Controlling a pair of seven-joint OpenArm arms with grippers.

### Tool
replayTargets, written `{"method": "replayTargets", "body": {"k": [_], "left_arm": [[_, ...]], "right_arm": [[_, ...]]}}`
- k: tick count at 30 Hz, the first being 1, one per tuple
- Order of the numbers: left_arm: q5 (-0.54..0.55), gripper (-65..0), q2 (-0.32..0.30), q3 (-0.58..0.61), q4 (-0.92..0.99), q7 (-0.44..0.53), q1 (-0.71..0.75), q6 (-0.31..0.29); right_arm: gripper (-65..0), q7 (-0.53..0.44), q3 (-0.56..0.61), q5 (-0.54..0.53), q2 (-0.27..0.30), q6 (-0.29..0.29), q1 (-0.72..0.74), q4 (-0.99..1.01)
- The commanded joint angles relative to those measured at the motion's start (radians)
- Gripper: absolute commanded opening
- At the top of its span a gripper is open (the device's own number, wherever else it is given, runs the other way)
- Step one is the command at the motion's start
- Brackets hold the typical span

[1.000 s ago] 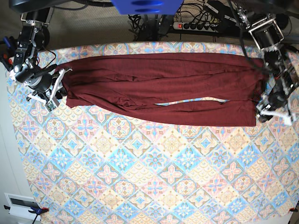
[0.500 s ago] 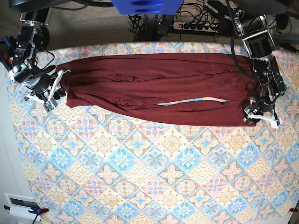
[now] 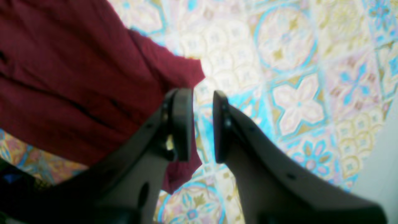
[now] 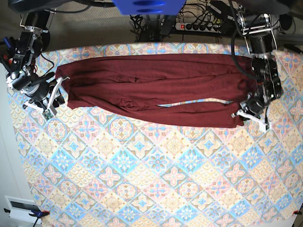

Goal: Layout the t-shirt on the table in an organized manner, then fold the t-shirt properly
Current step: 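Release the folded edge and regrasp the shirt ends with both grippers, then grasp the shirt's folded edge with the right gripper and pull it outward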

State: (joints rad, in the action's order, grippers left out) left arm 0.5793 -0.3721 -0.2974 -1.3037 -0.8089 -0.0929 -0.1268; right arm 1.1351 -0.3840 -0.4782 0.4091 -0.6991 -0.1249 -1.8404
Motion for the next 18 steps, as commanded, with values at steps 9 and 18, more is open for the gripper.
{"method": "replayTargets", "body": {"k": [9, 18], "left_arm": [[0.304, -65.0, -0.028, -0.217, -0.432, 0.016, 0.21, -0.029], [0.704, -65.0, -0.029, -0.5, -0.732, -0.126, 0.479, -0.092]], "right_arm": [[-53.3, -0.025, -0.01, -0.011, 0.02, 0.001, 0.014, -0.014], [-53.3, -0.025, 0.023, -0.011, 0.018, 0.001, 0.014, -0.006]]}}
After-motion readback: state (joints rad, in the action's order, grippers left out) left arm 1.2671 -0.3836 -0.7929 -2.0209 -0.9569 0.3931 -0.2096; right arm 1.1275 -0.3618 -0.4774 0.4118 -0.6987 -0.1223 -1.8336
